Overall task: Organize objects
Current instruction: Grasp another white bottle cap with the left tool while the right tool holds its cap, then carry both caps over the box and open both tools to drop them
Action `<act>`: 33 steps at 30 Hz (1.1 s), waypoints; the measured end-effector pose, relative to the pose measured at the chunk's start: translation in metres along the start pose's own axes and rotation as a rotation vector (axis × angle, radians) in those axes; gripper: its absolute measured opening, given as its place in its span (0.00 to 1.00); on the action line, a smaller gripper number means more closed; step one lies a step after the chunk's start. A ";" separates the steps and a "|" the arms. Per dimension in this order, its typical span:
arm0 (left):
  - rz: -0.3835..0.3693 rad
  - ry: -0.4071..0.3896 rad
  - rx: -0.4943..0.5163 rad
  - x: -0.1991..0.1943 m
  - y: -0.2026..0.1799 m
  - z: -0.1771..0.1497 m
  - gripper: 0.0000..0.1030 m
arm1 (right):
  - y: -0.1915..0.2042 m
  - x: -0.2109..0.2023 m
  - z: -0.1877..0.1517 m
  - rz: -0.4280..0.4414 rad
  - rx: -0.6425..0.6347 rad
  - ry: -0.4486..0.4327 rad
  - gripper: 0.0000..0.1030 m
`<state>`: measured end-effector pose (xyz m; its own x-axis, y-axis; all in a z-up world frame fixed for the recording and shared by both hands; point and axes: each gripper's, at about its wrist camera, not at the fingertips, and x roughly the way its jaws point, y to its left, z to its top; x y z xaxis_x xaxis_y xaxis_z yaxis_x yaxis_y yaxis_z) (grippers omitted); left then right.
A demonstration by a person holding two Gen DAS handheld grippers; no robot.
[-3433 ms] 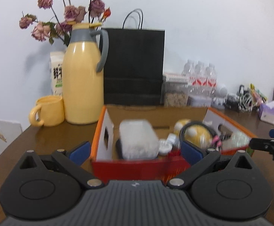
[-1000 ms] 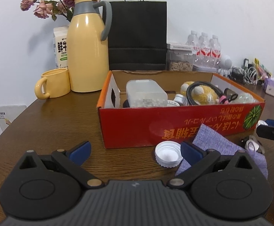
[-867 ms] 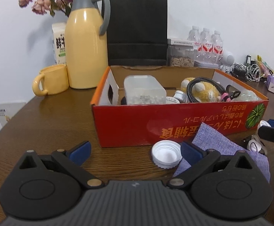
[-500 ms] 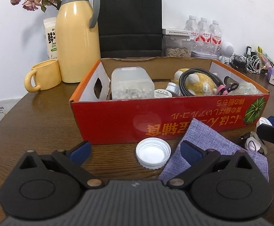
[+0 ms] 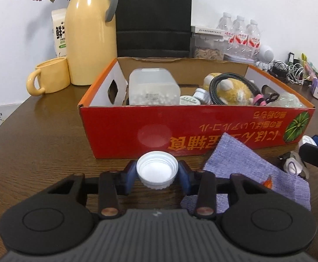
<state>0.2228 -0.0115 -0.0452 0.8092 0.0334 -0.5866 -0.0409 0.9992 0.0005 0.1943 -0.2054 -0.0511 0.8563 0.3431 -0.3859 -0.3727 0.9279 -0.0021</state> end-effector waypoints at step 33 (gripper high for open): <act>-0.049 -0.244 -0.028 -0.027 -0.020 0.078 0.40 | -0.004 0.034 0.076 -0.043 0.005 -0.135 0.27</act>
<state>0.2477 -0.0303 0.0333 0.9281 -0.0074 -0.3722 -0.0112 0.9988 -0.0478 0.2518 -0.1869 0.0056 0.9118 0.3192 -0.2583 -0.3332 0.9428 -0.0110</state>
